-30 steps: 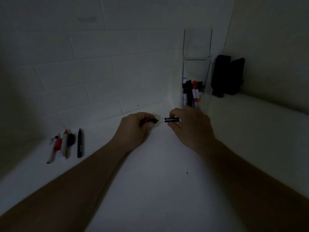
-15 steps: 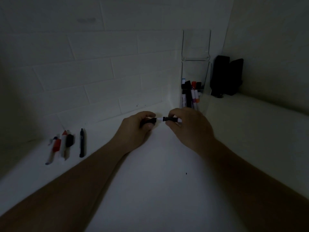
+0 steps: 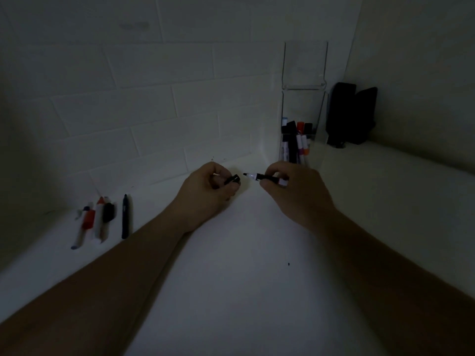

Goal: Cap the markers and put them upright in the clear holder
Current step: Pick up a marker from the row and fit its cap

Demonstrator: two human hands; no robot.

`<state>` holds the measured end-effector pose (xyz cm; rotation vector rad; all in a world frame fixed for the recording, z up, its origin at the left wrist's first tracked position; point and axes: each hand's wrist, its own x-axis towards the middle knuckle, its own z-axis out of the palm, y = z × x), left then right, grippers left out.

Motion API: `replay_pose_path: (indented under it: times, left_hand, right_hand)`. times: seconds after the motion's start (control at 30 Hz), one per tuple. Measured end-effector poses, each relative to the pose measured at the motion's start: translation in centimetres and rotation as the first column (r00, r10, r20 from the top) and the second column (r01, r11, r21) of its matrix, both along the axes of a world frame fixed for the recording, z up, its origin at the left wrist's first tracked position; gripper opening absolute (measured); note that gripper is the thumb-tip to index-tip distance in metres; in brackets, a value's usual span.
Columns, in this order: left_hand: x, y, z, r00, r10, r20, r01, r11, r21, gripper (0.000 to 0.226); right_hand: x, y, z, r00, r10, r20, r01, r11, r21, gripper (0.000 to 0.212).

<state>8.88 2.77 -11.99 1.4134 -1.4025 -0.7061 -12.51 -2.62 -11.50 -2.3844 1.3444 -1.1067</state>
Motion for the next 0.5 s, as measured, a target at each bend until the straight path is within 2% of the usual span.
replay_pose_path:
  times: [0.07,0.13,0.33,0.5]
  left_hand:
    - [0.1,0.0,0.0,0.995,-0.059,-0.079,0.059,0.998,0.004,0.024]
    - [0.2,0.2,0.2,0.993,-0.086,-0.075,0.085,0.996,-0.017,0.021]
    - [0.2,0.1,0.1,0.996,-0.054,0.064,0.059,0.996,-0.072,0.017]
    - [-0.1,0.0,-0.1,0.951,0.033,0.308,-0.010,0.997,-0.077,0.016]
  right_hand:
    - [0.1,-0.1,0.0,0.999,0.008,-0.044,-0.009,0.999,-0.039,0.013]
    - [0.3,-0.3,-0.1,0.996,0.005,-0.089,-0.013,0.996,-0.086,0.015]
    - [0.5,-0.4,-0.2,0.981,0.019,-0.195,-0.055,0.983,-0.178,0.019]
    - [0.2,0.5,0.4,0.944,-0.081,-0.321,-0.021,0.953,-0.302,0.019]
